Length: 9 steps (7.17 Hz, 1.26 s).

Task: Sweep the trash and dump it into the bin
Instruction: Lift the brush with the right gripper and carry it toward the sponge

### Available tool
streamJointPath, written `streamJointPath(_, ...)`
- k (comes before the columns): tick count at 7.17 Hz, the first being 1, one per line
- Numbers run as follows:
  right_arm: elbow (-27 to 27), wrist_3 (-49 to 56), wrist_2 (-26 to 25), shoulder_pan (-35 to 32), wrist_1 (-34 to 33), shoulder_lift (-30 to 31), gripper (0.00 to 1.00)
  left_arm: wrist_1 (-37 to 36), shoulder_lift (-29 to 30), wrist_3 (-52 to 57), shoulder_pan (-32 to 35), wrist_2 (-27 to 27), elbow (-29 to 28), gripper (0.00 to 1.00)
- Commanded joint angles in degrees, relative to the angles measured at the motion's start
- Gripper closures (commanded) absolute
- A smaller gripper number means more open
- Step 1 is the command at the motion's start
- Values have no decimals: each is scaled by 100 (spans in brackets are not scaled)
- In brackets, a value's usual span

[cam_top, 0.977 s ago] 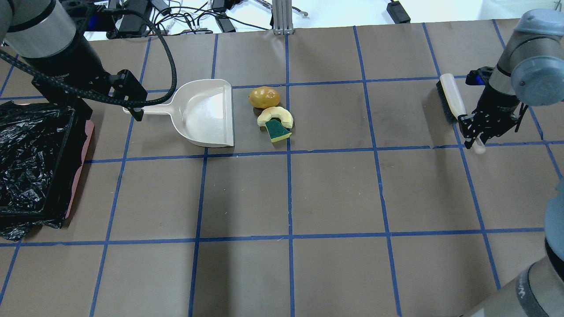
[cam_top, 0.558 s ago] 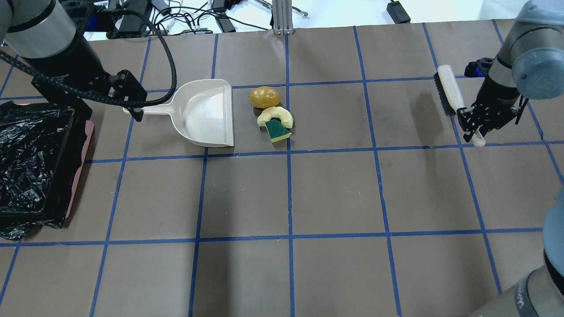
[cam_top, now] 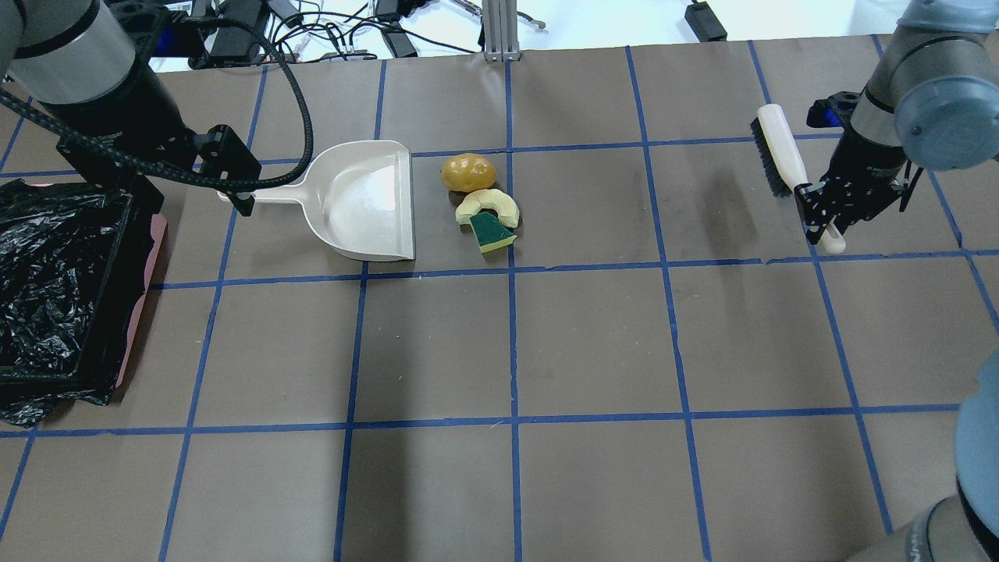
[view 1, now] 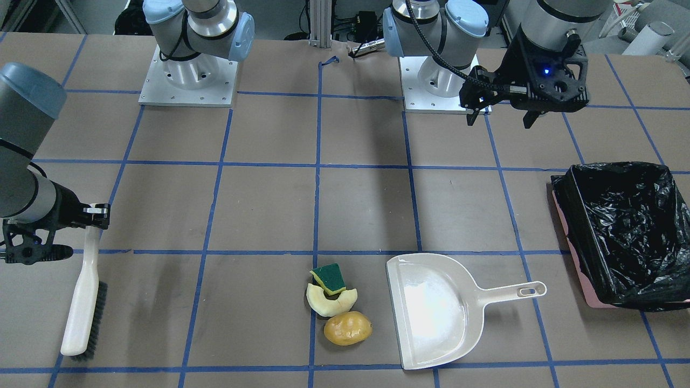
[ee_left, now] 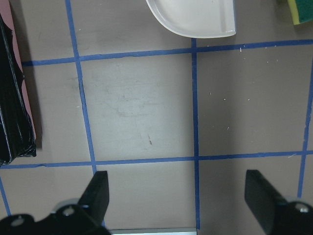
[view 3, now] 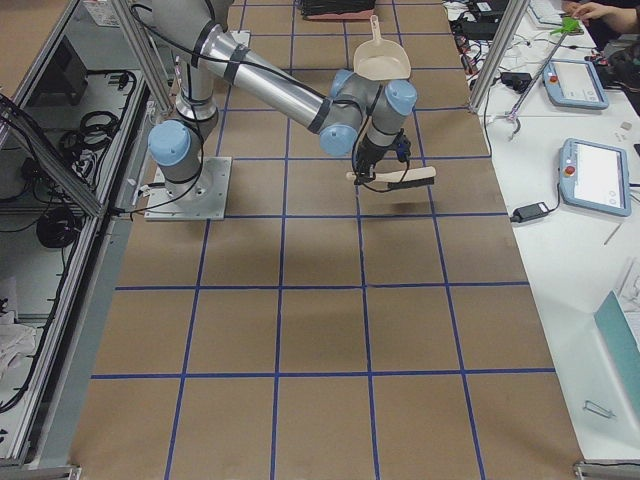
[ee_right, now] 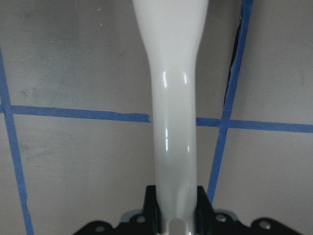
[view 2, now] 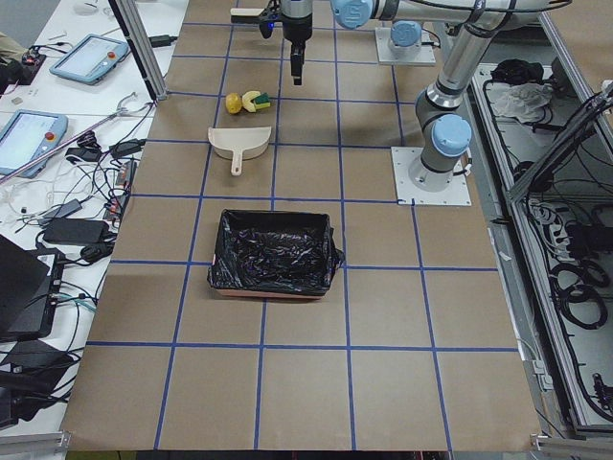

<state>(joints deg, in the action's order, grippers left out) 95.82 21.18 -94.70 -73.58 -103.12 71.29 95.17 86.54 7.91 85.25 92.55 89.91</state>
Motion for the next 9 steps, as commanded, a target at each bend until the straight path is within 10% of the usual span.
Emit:
streamJointPath(1,-37,-26,4,-270,-15,34,100,-16,4,-9,0,0,0,0)
streamJointPath(9,-55,-9,4,-385,284,429,100,-16,-14,9,-9,0,9,0)
